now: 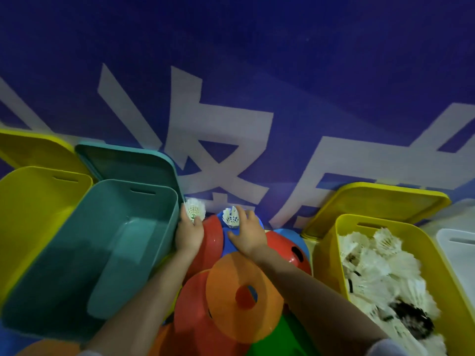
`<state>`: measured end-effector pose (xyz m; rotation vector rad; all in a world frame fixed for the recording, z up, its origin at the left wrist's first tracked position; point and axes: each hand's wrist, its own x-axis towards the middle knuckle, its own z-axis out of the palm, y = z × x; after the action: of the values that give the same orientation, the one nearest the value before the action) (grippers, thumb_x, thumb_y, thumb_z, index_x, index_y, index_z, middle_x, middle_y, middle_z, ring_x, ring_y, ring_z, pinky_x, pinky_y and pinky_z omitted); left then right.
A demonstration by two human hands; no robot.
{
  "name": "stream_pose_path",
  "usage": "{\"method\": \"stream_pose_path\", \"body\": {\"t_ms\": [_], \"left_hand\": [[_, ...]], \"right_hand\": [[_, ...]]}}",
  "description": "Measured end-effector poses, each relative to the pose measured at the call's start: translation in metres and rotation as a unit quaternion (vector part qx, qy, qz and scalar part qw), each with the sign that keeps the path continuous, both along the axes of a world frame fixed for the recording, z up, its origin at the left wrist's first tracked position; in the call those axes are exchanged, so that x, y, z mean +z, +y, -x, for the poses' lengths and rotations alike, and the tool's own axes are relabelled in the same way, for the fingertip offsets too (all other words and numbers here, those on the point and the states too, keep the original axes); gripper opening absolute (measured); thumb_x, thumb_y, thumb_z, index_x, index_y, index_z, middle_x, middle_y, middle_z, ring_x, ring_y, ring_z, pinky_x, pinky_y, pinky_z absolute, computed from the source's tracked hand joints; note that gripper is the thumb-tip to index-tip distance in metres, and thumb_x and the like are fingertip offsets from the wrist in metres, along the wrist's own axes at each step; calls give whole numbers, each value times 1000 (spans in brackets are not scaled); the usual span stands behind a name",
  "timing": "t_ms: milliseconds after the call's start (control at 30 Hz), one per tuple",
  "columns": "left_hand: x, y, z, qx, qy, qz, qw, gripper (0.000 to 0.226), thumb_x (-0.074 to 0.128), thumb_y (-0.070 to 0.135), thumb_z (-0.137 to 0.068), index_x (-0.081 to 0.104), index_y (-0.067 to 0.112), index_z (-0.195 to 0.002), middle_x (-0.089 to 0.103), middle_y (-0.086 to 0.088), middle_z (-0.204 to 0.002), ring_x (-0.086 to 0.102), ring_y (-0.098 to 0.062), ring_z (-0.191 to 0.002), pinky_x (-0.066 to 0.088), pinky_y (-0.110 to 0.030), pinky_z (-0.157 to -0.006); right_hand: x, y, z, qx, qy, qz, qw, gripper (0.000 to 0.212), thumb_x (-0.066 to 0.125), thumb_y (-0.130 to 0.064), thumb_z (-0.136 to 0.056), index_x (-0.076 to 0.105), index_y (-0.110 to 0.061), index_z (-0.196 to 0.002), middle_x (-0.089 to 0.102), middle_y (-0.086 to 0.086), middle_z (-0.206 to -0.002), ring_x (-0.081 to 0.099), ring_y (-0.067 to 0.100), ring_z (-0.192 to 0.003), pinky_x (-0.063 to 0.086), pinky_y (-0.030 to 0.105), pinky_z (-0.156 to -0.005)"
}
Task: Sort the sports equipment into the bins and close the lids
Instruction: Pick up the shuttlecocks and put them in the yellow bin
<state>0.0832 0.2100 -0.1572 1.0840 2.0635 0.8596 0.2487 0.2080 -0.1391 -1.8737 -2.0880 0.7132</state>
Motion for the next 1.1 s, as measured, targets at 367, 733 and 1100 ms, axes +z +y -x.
{"method": "stream_pose_path", "body": {"t_ms": [367,733,1100], "left_hand": [[-18,2,2,98,-11,-113,989,42,42,5,-96,52,15,-136,57,-9,-135,52,-27,-125,39,-30,-101],[49,-24,4,-9,-8,-253,967,35,42,14,-99,57,19,-130,62,2,-127,57,-10,-115,41,-17,-93],[61,-105,-46,-235,68,-253,936,38,47,13,-98,55,26,-132,70,2,-107,59,-6,-75,46,-25,-70]], "right_hand": [[-21,11,5,-14,79,-69,994,49,59,-28,-92,46,-20,-138,45,1,-134,51,19,-115,45,26,-89],[23,-12,-27,-79,228,-171,955,45,69,-28,-87,56,-14,-128,48,-1,-120,49,-2,-97,42,4,-79],[59,-100,-99,-101,227,-132,960,62,66,-35,-87,40,-24,-142,45,-3,-139,41,3,-123,40,25,-101]]}}
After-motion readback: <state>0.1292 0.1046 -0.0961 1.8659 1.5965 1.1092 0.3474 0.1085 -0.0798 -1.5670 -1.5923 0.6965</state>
